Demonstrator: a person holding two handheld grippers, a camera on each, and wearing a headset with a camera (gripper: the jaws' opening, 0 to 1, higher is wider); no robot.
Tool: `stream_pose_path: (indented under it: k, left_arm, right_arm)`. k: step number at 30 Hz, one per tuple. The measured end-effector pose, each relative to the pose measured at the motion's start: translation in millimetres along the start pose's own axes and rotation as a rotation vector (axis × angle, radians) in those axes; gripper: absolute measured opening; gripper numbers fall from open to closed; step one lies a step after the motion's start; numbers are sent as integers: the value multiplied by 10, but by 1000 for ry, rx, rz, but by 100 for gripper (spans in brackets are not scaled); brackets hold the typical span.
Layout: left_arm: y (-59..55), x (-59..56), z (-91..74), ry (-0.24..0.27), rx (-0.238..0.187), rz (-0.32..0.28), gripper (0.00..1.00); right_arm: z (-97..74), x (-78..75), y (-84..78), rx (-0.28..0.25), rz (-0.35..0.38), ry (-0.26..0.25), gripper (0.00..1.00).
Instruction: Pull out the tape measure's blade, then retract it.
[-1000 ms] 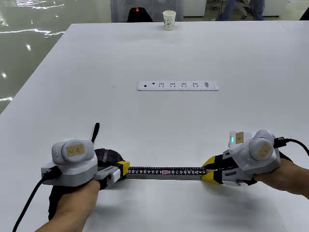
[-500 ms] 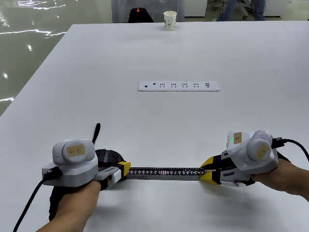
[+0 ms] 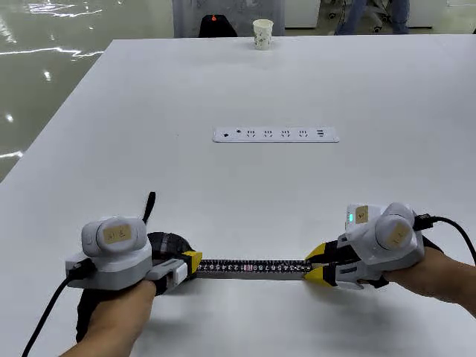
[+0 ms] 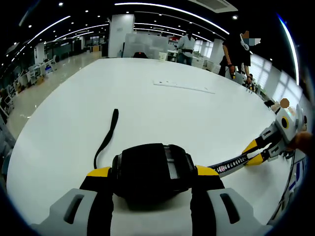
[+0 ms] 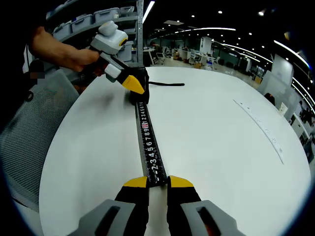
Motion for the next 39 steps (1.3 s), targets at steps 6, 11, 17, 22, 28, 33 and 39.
stream_pose_path:
  k: [6,11,17,22,28,33,39]
  left_arm:
    - [-2,1,1,-1,1,-3,58]
    - [-6,1,2,-1,1,-5,59]
    - [-10,4,2,-1,1,-7,59]
    - [-11,6,3,0,1,-9,59]
    - [-13,7,-1,-1,2,-12,59]
    - [-14,5,-6,-1,1,-13,59]
    - [-15,8,-8,-2,1,-16,59]
  right_arm:
    - [35,12,25,-4,2,4,10]
    - [69,19,49,-7,3,5,10]
    - [112,30,80,-9,0,6,10]
    - [146,34,102,-11,-1,7,10]
    - [192,39,136,-14,-1,9,10]
    - [231,50,164,-17,1,12,10]
    - [289,57,206,-22,1,13,10]
Point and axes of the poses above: the centre of the closed fingertips' face, and the gripper's own axes: z roughly forward along the fingers, x roughly to its left, y roughly out of its top, the point moved 2 cm from there along -z, roughly backward along the fingers, and after that the axes turned 10 degrees about -x, right-handed, at the moved point
